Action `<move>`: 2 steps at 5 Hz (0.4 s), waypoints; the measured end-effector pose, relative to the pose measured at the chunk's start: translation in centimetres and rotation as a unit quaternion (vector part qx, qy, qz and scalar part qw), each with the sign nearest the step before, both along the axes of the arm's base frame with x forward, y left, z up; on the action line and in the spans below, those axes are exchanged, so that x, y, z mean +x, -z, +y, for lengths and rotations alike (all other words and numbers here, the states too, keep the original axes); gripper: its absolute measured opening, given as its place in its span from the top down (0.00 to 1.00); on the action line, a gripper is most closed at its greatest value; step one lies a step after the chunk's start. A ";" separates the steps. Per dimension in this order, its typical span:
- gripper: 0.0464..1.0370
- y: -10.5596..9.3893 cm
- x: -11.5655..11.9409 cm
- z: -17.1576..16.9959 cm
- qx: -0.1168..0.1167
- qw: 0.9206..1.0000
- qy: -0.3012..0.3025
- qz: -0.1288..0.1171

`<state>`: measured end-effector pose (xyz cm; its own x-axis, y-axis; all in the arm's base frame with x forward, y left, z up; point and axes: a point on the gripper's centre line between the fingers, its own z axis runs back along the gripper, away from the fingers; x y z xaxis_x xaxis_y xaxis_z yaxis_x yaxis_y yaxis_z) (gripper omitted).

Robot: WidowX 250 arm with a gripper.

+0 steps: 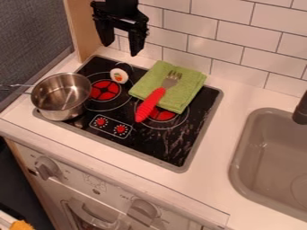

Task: Move the red fork to right corner of the burner

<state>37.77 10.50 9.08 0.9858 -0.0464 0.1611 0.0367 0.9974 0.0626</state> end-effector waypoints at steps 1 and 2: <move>0.04 1.6 -0.4 -0.3 -0.008 1.000 0.000 0.020; 0.04 3.7 -3.3 -2.4 -0.031 0.999 0.006 0.044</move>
<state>34.48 8.11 5.35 0.9957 -0.0513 0.0766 0.0517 0.9987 -0.0036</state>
